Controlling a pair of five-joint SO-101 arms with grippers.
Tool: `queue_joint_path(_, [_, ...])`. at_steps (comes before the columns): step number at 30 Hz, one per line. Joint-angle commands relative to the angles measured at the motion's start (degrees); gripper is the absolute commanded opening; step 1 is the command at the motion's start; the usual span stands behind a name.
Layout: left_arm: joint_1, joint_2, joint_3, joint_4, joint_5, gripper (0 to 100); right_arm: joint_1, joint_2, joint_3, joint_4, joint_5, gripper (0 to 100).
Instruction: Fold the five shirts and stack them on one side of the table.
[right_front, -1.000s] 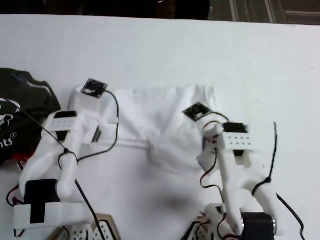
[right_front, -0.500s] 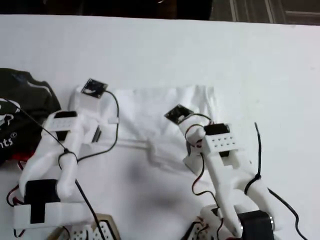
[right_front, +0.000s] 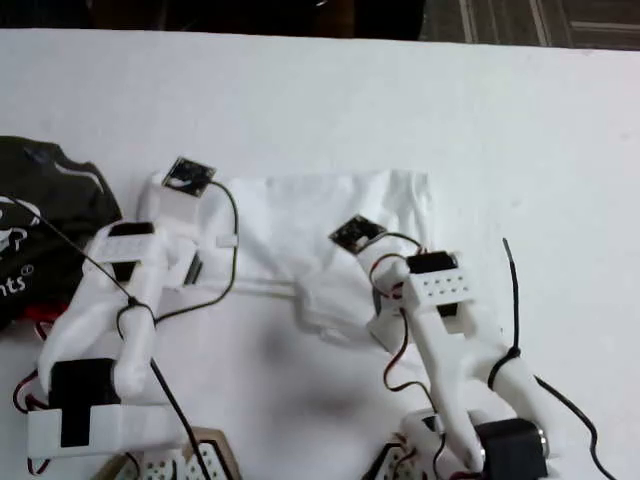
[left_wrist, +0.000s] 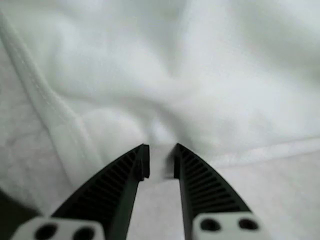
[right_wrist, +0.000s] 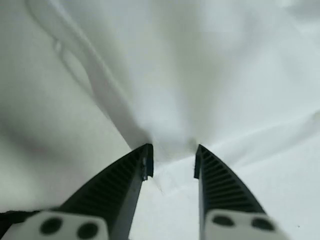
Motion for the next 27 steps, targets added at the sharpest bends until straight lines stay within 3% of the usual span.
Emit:
queue_joint_path(1, [-1.05,-0.35,-0.84,0.44,-0.09,11,-0.04,2.15,-0.35,-2.24,0.09,16.7])
queue_joint_path(8, [-1.05,-0.35,-0.75,0.44,-0.09,11,0.04,4.97,-0.62,-4.44,0.0,15.2])
queue_joint_path(13, [-1.05,-0.35,-0.92,0.44,-0.09,11,0.4,4.53,-0.62,-5.32,-0.26,0.9])
queue_joint_path(21, [-0.62,-0.44,-1.36,1.14,0.0,11,0.48,4.35,-2.46,-4.53,-0.35,1.9])
queue_joint_path(27, [-0.62,-0.44,-12.18,14.68,0.0,11,0.4,4.35,-7.21,-0.04,0.0,2.4])
